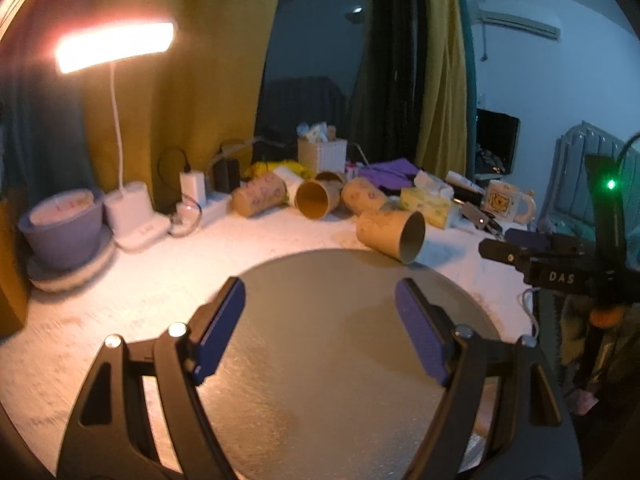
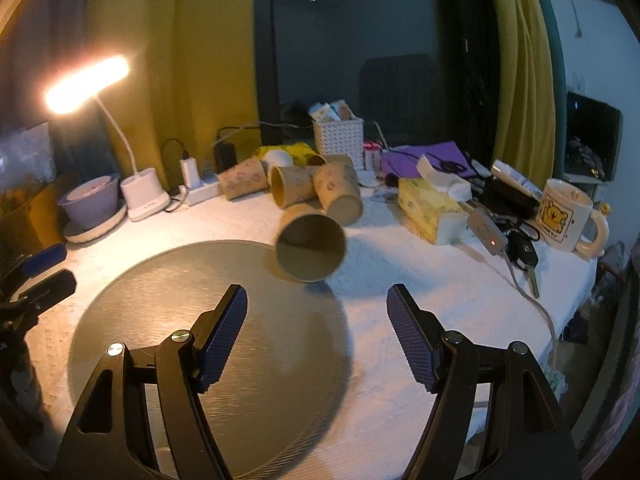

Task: Flip cup upright
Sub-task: 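Move the right gripper to the brown paper cup lying on the mat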

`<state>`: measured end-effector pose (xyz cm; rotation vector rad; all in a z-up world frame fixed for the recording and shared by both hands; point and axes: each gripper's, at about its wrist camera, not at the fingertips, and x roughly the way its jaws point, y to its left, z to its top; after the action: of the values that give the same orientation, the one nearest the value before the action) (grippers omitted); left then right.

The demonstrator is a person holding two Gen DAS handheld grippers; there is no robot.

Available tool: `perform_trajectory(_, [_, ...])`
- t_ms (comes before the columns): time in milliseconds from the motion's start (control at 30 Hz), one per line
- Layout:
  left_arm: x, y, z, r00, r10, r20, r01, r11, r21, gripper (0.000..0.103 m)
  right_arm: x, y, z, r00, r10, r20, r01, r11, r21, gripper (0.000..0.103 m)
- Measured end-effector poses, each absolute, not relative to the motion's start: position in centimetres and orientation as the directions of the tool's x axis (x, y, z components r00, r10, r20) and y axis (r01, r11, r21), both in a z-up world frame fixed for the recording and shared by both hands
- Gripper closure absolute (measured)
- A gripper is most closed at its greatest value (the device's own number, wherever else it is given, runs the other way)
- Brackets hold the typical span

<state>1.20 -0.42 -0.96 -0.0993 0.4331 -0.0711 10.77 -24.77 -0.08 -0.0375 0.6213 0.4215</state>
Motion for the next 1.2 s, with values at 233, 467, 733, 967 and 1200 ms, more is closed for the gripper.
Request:
perform_trajectory(233, [4.5,-2.5,-0.4,0.872,-0.121,-0.475,0.019,0.977,-0.214,0.024,14.4,-27.3,-1.1,0.724,0.368,-0.583,-0.372,0.921,0.119,0.027])
perform_trajectory(467, [9.6,-5.0,1.0,0.821,-0.115,-0.559,-0.027,0.971,-0.239,0.024,17.7,-29.2,-1.2,0.708,0.41,-0.575,-0.397,0.905,0.155,0.027])
perform_trajectory(733, [15.3,-9.3,1.7,0.768,-0.094,-0.634,-0.026,0.984,-0.178,0.024,21.8,-30.1,-1.6,0.646,0.502,-0.575,-0.479,0.853,0.207,0.028])
perform_trajectory(967, [20.7,-11.4,1.5,0.715,-0.06,-0.697,-0.055,0.988,-0.141,0.024,24.9,-31.1,-1.7,0.614,0.54,-0.576,-0.499,0.831,0.247,0.028])
perform_trajectory(1200, [25.4,-12.2,0.3,0.65,-0.055,-0.758,-0.108,0.981,-0.164,0.024,26.8,-31.6,-1.8,0.584,0.568,-0.58,-0.513,0.812,0.278,0.028])
